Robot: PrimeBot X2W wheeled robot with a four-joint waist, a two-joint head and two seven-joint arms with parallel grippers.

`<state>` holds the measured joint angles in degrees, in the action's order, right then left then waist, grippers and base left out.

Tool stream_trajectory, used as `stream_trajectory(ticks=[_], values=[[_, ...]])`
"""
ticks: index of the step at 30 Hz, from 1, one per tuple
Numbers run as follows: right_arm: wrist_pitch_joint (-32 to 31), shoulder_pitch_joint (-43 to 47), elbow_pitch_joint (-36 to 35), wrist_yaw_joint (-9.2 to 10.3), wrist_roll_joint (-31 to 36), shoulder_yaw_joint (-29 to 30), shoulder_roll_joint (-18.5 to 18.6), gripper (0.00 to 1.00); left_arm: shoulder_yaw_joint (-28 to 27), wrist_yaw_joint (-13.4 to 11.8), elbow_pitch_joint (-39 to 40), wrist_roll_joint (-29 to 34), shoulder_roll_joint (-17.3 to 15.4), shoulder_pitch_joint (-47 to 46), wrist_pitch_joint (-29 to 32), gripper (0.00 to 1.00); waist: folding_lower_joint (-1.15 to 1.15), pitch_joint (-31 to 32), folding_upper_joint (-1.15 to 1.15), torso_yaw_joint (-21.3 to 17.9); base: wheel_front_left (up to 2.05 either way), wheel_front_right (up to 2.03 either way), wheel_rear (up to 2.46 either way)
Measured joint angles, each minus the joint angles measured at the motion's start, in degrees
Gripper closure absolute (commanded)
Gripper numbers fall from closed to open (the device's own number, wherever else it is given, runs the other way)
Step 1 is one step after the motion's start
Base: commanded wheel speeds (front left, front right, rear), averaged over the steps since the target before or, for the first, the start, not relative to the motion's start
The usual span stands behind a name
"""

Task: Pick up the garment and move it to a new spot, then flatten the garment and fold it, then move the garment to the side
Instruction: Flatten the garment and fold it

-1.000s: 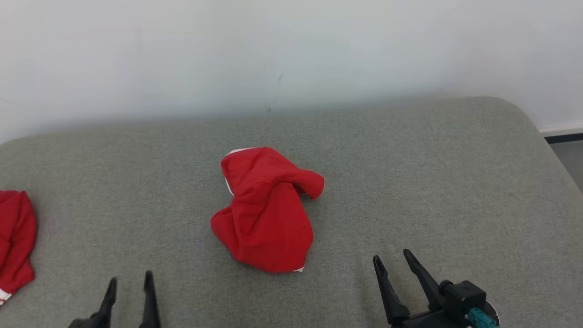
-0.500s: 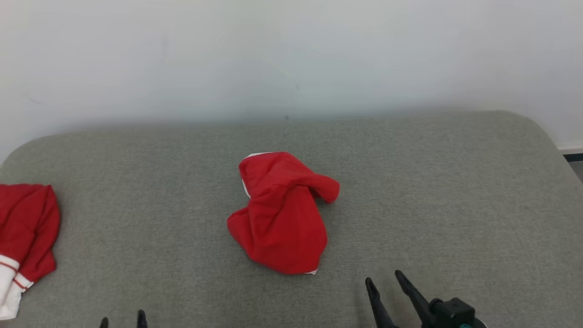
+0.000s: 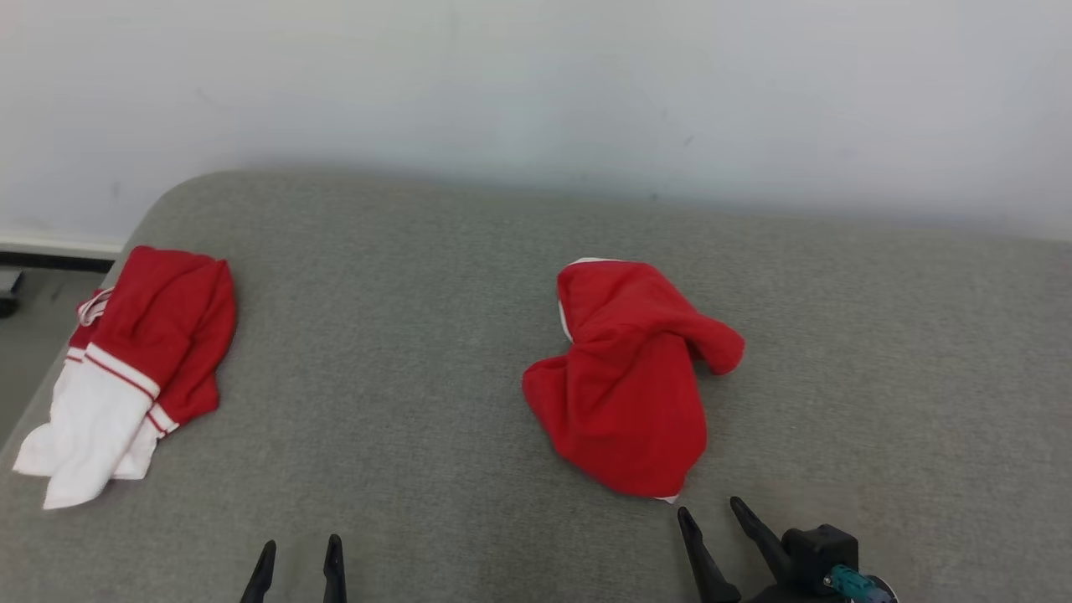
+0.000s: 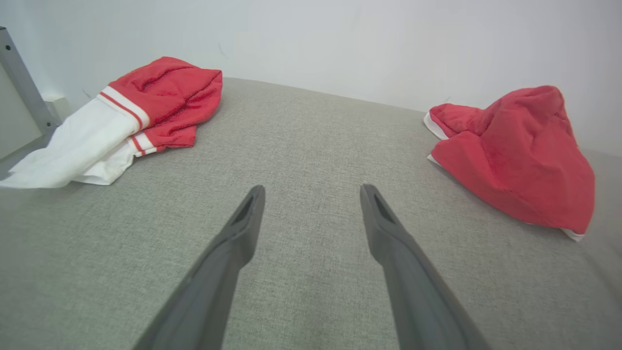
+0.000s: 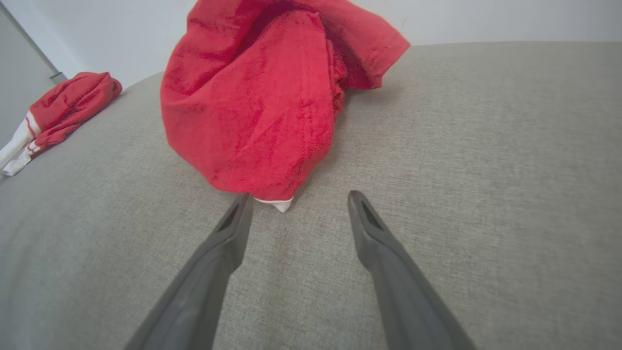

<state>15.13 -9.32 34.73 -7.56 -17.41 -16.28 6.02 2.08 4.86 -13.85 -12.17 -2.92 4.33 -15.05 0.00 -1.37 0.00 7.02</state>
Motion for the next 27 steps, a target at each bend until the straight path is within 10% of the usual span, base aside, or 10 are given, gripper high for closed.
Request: stream_trajectory(ticks=[9, 11, 12, 14, 27], values=[[0.0, -2.9, 4.4, 0.0, 1.4, 3.7, 0.1, 0.02, 1.4, -0.3, 0.9, -0.8, 0.0, -0.9, 0.0, 0.0, 0.0, -2.5, 0.0, 7.8, 0.0, 0.0, 0.0], [0.0, -3.5, 5.2, 0.0, 2.2, 4.4, 0.1, 0.22, 1.6, -0.3, 1.0, -1.1, 0.0, -0.9, 0.0, 0.0, 0.0, -3.4, 0.0, 8.8, 0.0, 0.0, 0.0], [0.0, -3.7, 5.3, 0.0, 2.4, 4.7, 0.1, 0.61, 1.7, -0.4, 1.1, -1.1, 0.0, -1.0, 0.0, 0.0, 0.0, -4.0, 0.0, 9.2, 0.0, 0.0, 0.0], [0.0, -4.0, 5.3, 0.0, 2.7, 5.0, 0.1, 1.0, 1.9, -0.7, 1.1, -1.4, 0.0, -1.2, 0.0, 0.0, 0.0, -4.9, 0.0, 9.8, 0.0, 0.0, 0.0], [0.0, -1.4, -15.0, 0.0, 0.2, 3.7, 0.7, 1.0, 2.8, -0.7, 0.3, -2.0, 0.0, -1.9, 0.0, 0.0, 0.01, -5.0, 0.0, 6.7, 0.0, 0.0, 0.0]])
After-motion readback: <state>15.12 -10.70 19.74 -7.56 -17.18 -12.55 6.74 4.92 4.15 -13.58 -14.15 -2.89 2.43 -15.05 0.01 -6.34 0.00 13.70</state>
